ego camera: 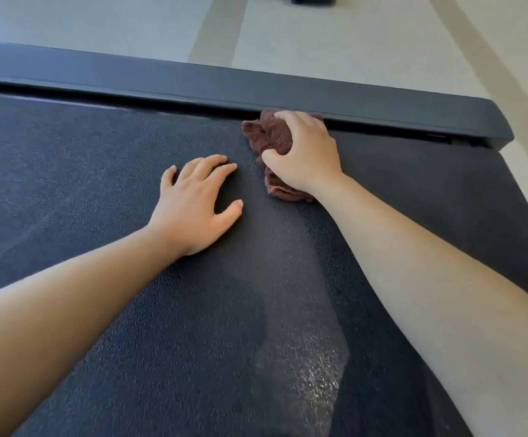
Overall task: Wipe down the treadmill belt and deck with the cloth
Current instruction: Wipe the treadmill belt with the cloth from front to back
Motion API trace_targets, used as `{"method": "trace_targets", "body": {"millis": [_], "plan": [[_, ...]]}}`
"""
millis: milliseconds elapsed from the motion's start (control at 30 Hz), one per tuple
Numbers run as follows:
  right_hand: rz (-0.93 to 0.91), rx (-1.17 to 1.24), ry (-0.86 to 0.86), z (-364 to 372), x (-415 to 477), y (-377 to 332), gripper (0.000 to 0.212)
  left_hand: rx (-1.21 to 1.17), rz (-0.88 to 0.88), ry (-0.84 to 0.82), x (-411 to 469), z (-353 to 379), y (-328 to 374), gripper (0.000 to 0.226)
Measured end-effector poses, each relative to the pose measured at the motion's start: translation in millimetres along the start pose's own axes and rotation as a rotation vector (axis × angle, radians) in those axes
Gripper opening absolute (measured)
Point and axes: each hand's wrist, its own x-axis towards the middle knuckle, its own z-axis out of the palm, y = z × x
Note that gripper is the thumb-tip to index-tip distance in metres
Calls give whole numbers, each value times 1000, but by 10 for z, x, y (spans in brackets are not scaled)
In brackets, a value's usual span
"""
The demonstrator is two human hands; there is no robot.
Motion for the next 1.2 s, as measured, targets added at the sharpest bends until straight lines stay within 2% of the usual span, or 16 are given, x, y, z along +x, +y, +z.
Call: {"method": "trace_targets", "body": {"millis": [233, 367, 533, 700, 833, 1033, 1200], "plan": [[-16, 16, -30, -230, -787, 55, 63, 26, 1, 7, -12, -10, 23, 59], [-37, 24, -45, -448, -1453, 184, 63, 13, -67, 26, -163, -26, 114, 56], [-10, 9, -46, -758, -2250, 373, 63, 14, -137, -83, -678, 31, 577, 69], [0, 8, -29, -920, -2855, 509, 68, 72, -32, -101, -1225, 141, 1015, 76], [25, 7, 17, -911, -2887, 525, 63, 61, -19, -53, -1304, 130, 1054, 65], [172, -41, 64, -751, -2331, 382, 57, 30, -48, -33, -1308, 97, 1102, 59], [123, -44, 27, -807, -2570, 391, 61, 16, -44, -54, -1344, 106, 1084, 59]]}}
